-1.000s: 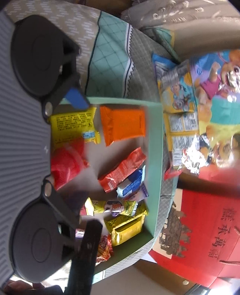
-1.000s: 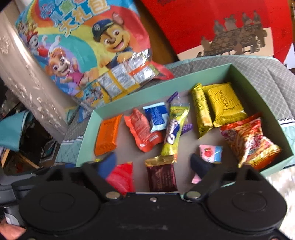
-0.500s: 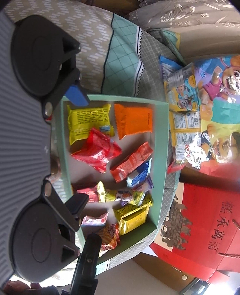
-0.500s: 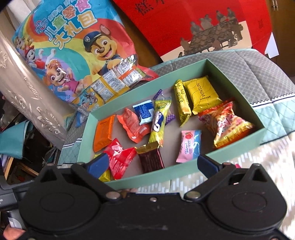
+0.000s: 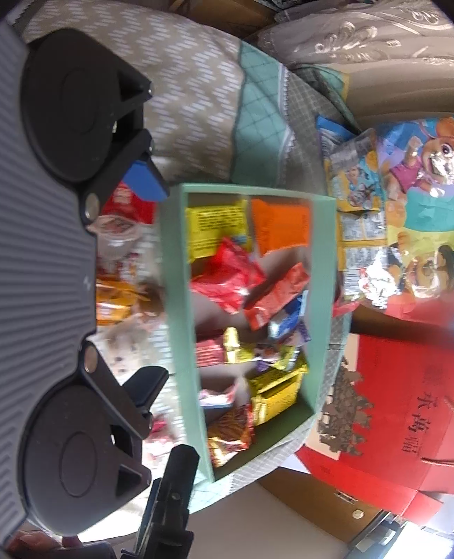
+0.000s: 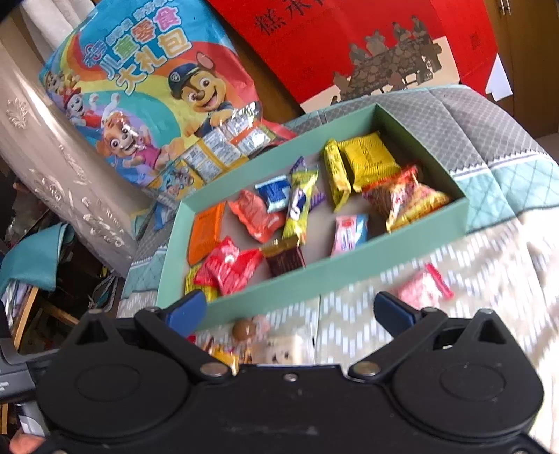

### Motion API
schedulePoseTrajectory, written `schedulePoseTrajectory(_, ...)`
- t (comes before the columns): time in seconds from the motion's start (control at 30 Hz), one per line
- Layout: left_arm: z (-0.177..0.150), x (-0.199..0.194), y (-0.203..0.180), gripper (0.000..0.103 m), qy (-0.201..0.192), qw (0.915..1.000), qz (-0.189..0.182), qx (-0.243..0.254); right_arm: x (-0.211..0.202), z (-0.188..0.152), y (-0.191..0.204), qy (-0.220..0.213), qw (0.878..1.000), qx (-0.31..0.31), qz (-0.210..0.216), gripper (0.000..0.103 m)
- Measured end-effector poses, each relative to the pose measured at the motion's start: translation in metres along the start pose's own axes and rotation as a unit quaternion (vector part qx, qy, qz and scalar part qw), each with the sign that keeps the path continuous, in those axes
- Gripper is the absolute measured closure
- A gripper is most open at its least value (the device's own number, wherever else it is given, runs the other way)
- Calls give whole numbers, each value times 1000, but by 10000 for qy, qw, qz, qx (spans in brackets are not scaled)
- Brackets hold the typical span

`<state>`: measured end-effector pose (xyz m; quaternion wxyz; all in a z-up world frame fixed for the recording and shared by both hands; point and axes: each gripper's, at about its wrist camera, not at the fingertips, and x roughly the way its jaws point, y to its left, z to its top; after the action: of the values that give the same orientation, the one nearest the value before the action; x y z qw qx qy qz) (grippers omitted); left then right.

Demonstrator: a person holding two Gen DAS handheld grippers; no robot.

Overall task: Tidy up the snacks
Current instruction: 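Move both grippers back over the loose snacks in front of the box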

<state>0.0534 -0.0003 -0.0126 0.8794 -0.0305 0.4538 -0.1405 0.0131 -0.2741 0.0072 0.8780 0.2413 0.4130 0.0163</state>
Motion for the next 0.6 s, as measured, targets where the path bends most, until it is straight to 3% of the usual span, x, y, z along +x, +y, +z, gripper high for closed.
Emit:
schedulePoseTrajectory(0.43, -78, 11, -6, 0, 1066, 9942, 51, 127, 0, -47, -11, 436, 9990, 49, 21, 0)
schedulePoseTrajectory(0.6, -91, 21, -4, 0, 1398, 9901, 116, 24, 5, -56, -15, 591, 9982, 63, 5, 0)
